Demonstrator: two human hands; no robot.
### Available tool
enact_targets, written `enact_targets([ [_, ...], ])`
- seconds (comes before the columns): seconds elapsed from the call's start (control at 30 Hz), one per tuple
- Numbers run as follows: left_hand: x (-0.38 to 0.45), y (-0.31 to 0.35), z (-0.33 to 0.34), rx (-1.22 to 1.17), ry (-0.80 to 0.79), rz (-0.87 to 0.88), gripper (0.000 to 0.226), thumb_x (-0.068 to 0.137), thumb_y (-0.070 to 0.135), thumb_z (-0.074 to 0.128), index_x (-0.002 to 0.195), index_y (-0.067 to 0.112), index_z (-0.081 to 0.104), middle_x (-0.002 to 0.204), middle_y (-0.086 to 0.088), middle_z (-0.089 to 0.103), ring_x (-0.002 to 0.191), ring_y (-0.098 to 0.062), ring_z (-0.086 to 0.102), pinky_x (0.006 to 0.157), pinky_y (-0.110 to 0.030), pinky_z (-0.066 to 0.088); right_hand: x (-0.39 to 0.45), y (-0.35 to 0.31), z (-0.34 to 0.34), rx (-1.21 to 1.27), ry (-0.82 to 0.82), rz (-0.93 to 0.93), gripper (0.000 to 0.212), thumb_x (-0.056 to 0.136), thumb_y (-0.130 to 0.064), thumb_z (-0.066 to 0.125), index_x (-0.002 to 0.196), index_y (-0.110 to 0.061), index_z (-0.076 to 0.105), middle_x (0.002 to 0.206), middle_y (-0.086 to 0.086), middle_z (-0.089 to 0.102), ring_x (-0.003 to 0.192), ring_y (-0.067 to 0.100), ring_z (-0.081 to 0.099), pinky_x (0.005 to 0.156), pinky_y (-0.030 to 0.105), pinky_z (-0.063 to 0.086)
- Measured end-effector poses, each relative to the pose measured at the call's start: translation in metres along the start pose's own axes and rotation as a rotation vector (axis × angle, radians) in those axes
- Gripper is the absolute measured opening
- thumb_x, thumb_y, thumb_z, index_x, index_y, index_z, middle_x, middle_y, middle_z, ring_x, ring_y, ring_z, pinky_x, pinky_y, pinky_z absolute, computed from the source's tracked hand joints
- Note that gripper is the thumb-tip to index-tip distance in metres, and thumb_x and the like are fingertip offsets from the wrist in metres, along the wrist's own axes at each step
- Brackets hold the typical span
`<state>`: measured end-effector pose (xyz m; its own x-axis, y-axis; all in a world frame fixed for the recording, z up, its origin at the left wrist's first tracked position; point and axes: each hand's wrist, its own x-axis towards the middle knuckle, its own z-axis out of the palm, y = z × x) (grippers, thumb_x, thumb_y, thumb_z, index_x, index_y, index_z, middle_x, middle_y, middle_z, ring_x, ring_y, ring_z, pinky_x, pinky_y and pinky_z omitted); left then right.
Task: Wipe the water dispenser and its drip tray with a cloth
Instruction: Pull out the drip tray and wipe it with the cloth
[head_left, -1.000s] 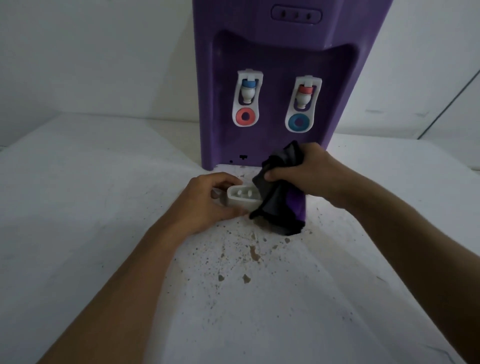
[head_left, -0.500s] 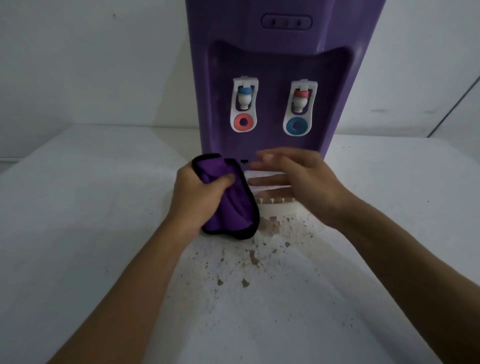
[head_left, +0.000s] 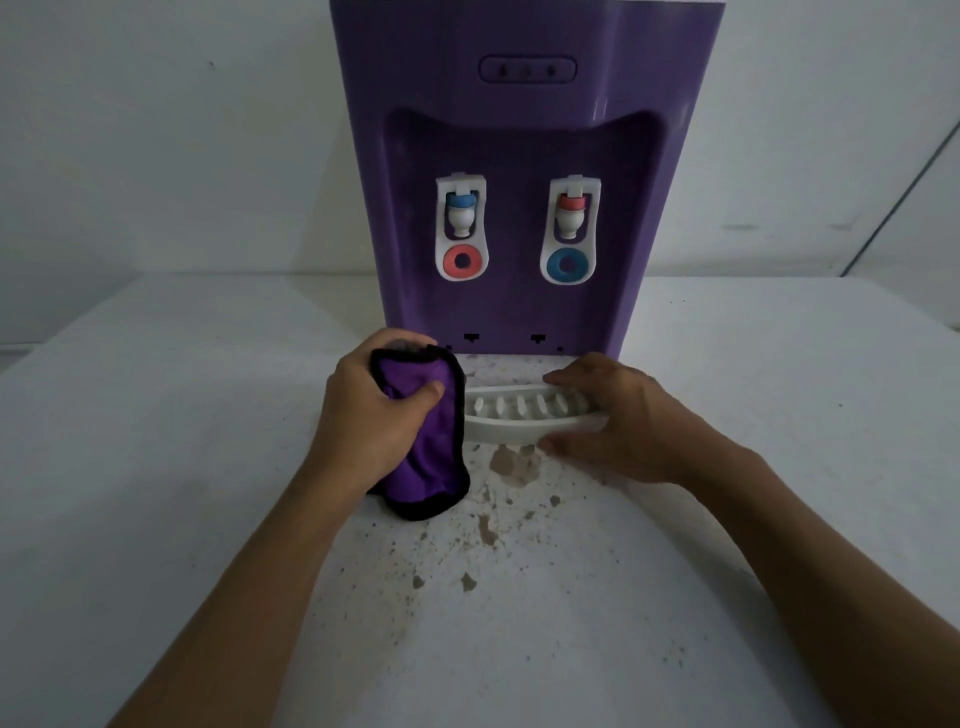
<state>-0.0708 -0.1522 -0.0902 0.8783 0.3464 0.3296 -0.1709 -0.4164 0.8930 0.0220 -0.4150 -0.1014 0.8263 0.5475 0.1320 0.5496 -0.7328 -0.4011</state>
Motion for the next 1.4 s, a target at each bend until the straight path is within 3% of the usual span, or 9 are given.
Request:
enact_targets([
  [0.13,0.000,0.000,0.005,-0.004,-0.020,0.010,0.029,0.086,0.007,0.080,0.097,0.031,0.068,0.093,0.019,0.072,0.088,0.003,0.069,0.074,-0.010,0.053,-0.005,-0.001,0.000,-0.022,0.131,-0.077,0.069,0.074,-0.056,0.085,0.134,-0.029,0.065,0.118,-0.019,0.057,0.101,0.008,0.064,0.081,0.013,0.051],
  [0.27,-0.002,0.003,0.014,-0.027,0.058,-0.048,0.024,0.077,0.024,0.089,0.083,0.025,0.067,0.076,0.007,0.072,0.068,-0.005,0.069,0.059,-0.016,0.053,-0.009,-0.007,-0.002,-0.097,0.231,-0.147,0.072,0.073,-0.055,0.086,0.134,-0.021,0.067,0.121,-0.007,0.064,0.100,0.015,0.067,0.084,0.032,0.061],
  [0.4,-0.007,0.007,0.018,0.002,0.152,-0.058,0.054,0.051,0.055,0.101,0.071,0.027,0.060,0.065,0.011,0.066,0.060,-0.006,0.065,0.056,-0.015,0.053,-0.010,-0.011,-0.001,-0.143,0.279,-0.179,0.073,0.072,-0.054,0.087,0.132,-0.018,0.068,0.121,-0.005,0.065,0.098,0.017,0.067,0.081,0.039,0.063],
  [0.53,-0.006,0.004,0.022,0.011,0.190,-0.034,0.040,0.062,0.027,0.098,0.073,0.025,0.060,0.062,0.015,0.064,0.054,-0.001,0.060,0.050,-0.013,0.047,-0.012,-0.010,-0.001,-0.164,0.293,-0.206,0.071,0.073,-0.056,0.085,0.131,-0.018,0.068,0.120,-0.004,0.066,0.098,0.017,0.068,0.082,0.040,0.063],
  [0.77,-0.005,-0.001,0.017,0.067,0.101,0.009,0.026,0.082,0.016,0.081,0.097,0.023,0.061,0.078,0.011,0.068,0.066,-0.007,0.067,0.052,-0.014,0.051,-0.011,-0.004,0.000,-0.149,0.313,-0.200,0.072,0.072,-0.057,0.084,0.129,-0.017,0.069,0.120,-0.001,0.068,0.103,0.019,0.067,0.086,0.033,0.060],
  [0.9,-0.008,-0.001,0.012,0.220,0.111,0.189,0.036,0.082,0.017,0.086,0.096,0.021,0.053,0.072,0.009,0.062,0.067,-0.007,0.064,0.052,-0.013,0.049,-0.011,-0.001,-0.001,-0.169,0.328,-0.224,0.068,0.073,-0.058,0.084,0.127,-0.018,0.070,0.116,-0.003,0.068,0.097,0.018,0.068,0.084,0.035,0.062],
  [1.1,-0.007,0.001,0.011,0.261,0.038,0.191,0.045,0.078,0.017,0.092,0.097,0.021,0.052,0.082,0.013,0.063,0.074,0.004,0.064,0.057,-0.007,0.047,-0.012,-0.004,-0.003,-0.243,0.357,-0.290,0.065,0.077,-0.057,0.081,0.128,-0.020,0.069,0.118,-0.004,0.067,0.099,0.018,0.068,0.084,0.041,0.062],
  [1.23,-0.006,0.002,0.017,0.326,0.019,0.212,0.042,0.078,0.010,0.089,0.097,0.020,0.053,0.082,0.008,0.064,0.068,-0.005,0.064,0.057,-0.007,0.047,-0.013,-0.007,-0.002,-0.270,0.364,-0.316,0.066,0.079,-0.061,0.072,0.129,-0.018,0.069,0.119,-0.002,0.067,0.101,0.021,0.067,0.083,0.043,0.061],
  [1.4,-0.007,0.003,0.018,0.273,-0.036,0.234,0.039,0.077,0.021,0.093,0.099,0.022,0.060,0.093,0.018,0.067,0.088,0.006,0.065,0.070,-0.003,0.048,-0.012,-0.008,-0.001,-0.271,0.376,-0.297,0.064,0.079,-0.056,0.080,0.128,-0.017,0.069,0.118,-0.001,0.068,0.098,0.021,0.067,0.080,0.043,0.061],
])
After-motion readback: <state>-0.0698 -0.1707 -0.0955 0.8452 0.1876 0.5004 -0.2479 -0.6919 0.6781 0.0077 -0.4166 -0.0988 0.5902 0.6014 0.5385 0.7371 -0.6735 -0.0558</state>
